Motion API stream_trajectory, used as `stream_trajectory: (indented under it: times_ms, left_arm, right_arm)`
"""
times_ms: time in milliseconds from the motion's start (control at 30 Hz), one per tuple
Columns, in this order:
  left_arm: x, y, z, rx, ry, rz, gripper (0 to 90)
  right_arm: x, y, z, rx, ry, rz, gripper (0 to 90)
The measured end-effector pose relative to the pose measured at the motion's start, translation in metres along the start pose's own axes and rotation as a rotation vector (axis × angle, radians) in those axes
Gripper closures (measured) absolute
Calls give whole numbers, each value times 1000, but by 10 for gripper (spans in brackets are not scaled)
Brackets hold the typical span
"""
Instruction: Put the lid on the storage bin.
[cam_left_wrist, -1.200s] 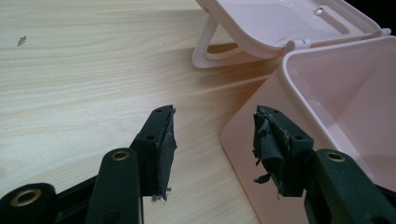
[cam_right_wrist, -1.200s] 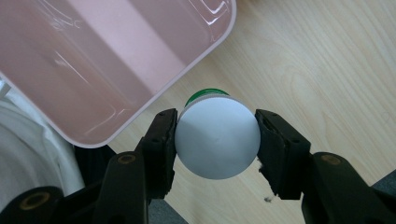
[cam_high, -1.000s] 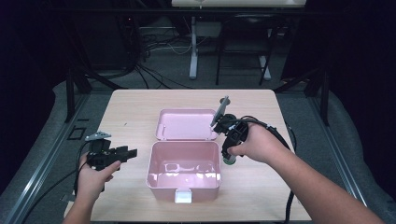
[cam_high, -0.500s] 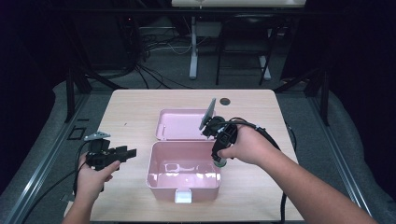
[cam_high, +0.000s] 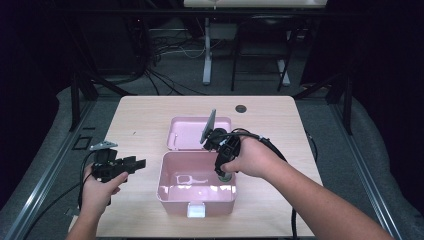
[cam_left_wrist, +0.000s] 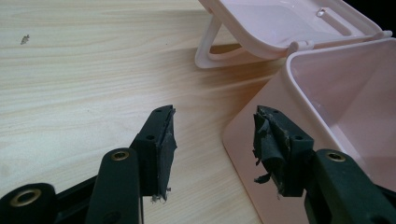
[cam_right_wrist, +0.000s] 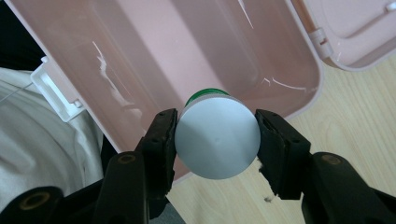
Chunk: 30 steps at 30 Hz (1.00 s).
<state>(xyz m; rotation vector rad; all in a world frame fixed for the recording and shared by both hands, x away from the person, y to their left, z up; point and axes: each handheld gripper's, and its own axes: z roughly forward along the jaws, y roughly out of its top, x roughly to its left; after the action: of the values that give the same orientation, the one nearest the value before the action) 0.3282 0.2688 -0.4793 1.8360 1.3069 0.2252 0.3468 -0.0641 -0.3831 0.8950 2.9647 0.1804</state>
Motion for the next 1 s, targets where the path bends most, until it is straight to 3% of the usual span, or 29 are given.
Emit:
stream_trajectory:
  times_ms: [167,467,800,1000]
  left_arm:
    - [0,0,0,1,-2,-3,484]
    - [1,0,0,0,-7,-5,483]
    - [1,0,0,2,-4,-6,483]
    - [2,-1,1,3,-3,-6,483]
  right_arm:
    - [1,3,3,1,0,-58,505]
    - [6,5,11,16,-10,-217,505]
    - [8,5,21,34,11,-357,505]
    - [5,6,29,46,9,-392,504]
